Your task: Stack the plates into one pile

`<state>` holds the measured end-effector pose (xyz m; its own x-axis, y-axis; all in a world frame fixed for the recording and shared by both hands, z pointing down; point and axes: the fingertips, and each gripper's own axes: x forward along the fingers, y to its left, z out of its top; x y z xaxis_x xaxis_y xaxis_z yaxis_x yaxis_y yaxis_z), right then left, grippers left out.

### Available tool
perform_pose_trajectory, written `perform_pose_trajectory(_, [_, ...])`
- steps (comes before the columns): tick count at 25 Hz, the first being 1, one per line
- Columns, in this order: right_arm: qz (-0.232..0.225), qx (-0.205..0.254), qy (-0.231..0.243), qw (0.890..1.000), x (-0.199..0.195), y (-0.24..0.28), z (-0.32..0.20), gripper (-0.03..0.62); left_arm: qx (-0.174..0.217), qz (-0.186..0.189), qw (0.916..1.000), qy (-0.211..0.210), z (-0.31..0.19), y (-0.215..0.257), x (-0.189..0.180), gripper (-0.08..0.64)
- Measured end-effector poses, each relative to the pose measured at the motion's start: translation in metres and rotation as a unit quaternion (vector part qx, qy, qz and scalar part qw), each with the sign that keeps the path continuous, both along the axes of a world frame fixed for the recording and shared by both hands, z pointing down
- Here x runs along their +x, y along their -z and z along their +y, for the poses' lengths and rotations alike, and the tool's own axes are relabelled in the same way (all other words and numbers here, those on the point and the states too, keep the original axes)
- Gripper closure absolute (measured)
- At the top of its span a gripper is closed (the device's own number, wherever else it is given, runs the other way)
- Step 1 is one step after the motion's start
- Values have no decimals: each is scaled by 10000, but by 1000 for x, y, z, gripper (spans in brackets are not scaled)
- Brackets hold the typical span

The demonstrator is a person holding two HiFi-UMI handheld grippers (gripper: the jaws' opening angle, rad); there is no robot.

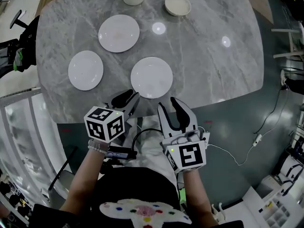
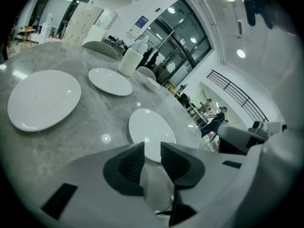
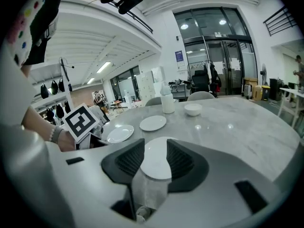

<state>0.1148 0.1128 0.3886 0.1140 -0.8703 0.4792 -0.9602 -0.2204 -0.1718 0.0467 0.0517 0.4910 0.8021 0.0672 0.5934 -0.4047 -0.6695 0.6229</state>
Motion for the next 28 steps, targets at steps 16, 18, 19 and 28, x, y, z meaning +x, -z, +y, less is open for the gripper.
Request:
perform_pose_trajectory(16, [-102, -49, -42, 9999, 12, -11, 3, 462, -966, -314, 9920, 745, 0, -30, 3, 453])
perform_pose_trajectory(18, [-103, -61, -43, 9999, 14, -12, 3, 462, -1406, -210, 9843, 1044, 0, -31, 4, 454])
perform_pose_trajectory(19, [-102, -72, -42, 9999, 14, -13, 3, 462, -1630, -149, 9793, 1187, 0, -31, 4, 454])
perform_pose_trajectory(28, [-179, -147, -32, 9997, 11, -20, 2, 462, -2186, -183, 9666, 1325, 1, -34, 3, 468])
